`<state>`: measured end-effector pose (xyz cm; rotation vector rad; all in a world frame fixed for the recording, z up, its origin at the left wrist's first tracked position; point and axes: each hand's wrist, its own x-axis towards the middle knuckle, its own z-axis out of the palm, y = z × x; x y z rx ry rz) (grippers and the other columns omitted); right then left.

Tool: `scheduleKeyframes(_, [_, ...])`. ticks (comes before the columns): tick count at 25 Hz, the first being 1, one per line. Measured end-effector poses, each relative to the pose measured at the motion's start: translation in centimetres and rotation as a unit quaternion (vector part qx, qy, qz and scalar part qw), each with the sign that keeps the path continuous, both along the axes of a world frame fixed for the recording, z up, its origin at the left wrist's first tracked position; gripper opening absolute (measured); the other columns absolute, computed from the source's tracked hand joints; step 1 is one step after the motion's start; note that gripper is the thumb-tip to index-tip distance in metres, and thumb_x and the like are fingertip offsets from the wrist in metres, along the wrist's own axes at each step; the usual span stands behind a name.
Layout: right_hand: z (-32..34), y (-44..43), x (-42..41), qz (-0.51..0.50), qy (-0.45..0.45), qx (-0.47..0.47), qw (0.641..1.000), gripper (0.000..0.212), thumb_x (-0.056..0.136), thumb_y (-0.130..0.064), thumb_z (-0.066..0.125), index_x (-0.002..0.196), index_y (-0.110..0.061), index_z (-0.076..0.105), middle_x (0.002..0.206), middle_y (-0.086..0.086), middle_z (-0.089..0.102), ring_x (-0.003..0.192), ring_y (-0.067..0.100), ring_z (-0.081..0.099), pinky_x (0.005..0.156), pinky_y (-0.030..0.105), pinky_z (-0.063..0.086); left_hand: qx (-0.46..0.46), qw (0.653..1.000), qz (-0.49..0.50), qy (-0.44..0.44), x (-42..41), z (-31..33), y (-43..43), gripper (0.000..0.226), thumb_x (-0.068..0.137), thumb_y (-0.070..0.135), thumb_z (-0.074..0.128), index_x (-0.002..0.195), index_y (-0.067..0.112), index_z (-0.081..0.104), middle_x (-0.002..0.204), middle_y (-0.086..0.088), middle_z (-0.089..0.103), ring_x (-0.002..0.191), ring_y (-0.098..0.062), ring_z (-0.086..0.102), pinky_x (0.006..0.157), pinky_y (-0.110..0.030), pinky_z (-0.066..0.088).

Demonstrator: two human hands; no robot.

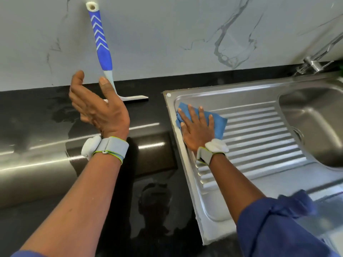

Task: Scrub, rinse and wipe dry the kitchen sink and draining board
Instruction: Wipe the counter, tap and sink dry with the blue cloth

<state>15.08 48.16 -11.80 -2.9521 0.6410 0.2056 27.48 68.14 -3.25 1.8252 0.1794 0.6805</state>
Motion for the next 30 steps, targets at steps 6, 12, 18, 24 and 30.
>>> scheduleKeyframes(6, [2.5, 5.4, -13.8, 0.015, 0.006, 0.153, 0.988, 0.057, 0.103, -0.047, 0.011, 0.159, -0.036, 0.011, 0.169, -0.002, 0.001, 0.153, 0.037, -0.009, 0.122, 0.058, 0.0, -0.015, 0.999, -0.033, 0.023, -5.5, 0.4, -1.8, 0.043, 0.099, 0.036, 0.054, 0.136, 0.013, 0.057, 0.135, -0.004, 0.058, 0.123, -0.02, 0.052, 0.091, 0.006, 0.012])
scheduleKeyframes(12, [6.8, 14.2, -31.0, 0.171, 0.043, 0.106, 0.979, 0.049, 0.105, -0.045, 0.029, 0.154, -0.046, 0.024, 0.169, -0.007, 0.002, 0.153, 0.04, -0.006, 0.122, 0.057, -0.001, -0.031, 0.988, -0.153, 0.02, -10.9, 0.3, -7.7, 0.031, 0.099, 0.03, 0.053, 0.12, 0.013, 0.067, 0.127, -0.006, 0.062, 0.119, -0.022, 0.054, 0.094, 0.002, 0.02])
scheduleKeyframes(18, [3.3, -2.6, -38.0, -0.114, 0.028, -0.003, 0.993, 0.053, 0.103, -0.054, 0.013, 0.154, -0.053, 0.0, 0.169, -0.004, 0.003, 0.152, 0.042, -0.006, 0.114, 0.067, 0.019, 0.024, 0.963, -0.268, -0.008, -17.4, -1.1, -10.9, 0.028, 0.102, 0.026, 0.05, 0.108, 0.007, 0.07, 0.111, -0.008, 0.066, 0.11, -0.03, 0.058, 0.102, -0.048, 0.043])
scheduleKeyframes(24, [3.8, -1.3, -36.9, -0.237, -0.025, -0.009, 0.971, 0.059, 0.1, -0.057, 0.023, 0.157, -0.042, 0.018, 0.168, 0.004, 0.014, 0.15, 0.05, 0.006, 0.114, 0.066, 0.021, 0.086, 0.922, -0.376, -0.016, -26.2, -1.9, -16.7, 0.019, 0.1, 0.019, 0.053, 0.104, 0.009, 0.068, 0.108, -0.004, 0.066, 0.107, -0.024, 0.055, 0.098, -0.039, 0.043])
scheduleKeyframes(30, [2.6, -5.2, -39.3, -0.248, -0.122, 0.043, 0.96, 0.054, 0.1, -0.056, 0.03, 0.153, -0.046, 0.029, 0.168, -0.003, 0.013, 0.152, 0.044, -0.007, 0.12, 0.064, 0.003, 0.112, 0.912, -0.396, -0.009, -33.1, -1.6, -24.0, 0.019, 0.099, 0.024, 0.053, 0.105, 0.016, 0.069, 0.109, 0.0, 0.067, 0.108, -0.022, 0.054, 0.096, -0.049, 0.045])
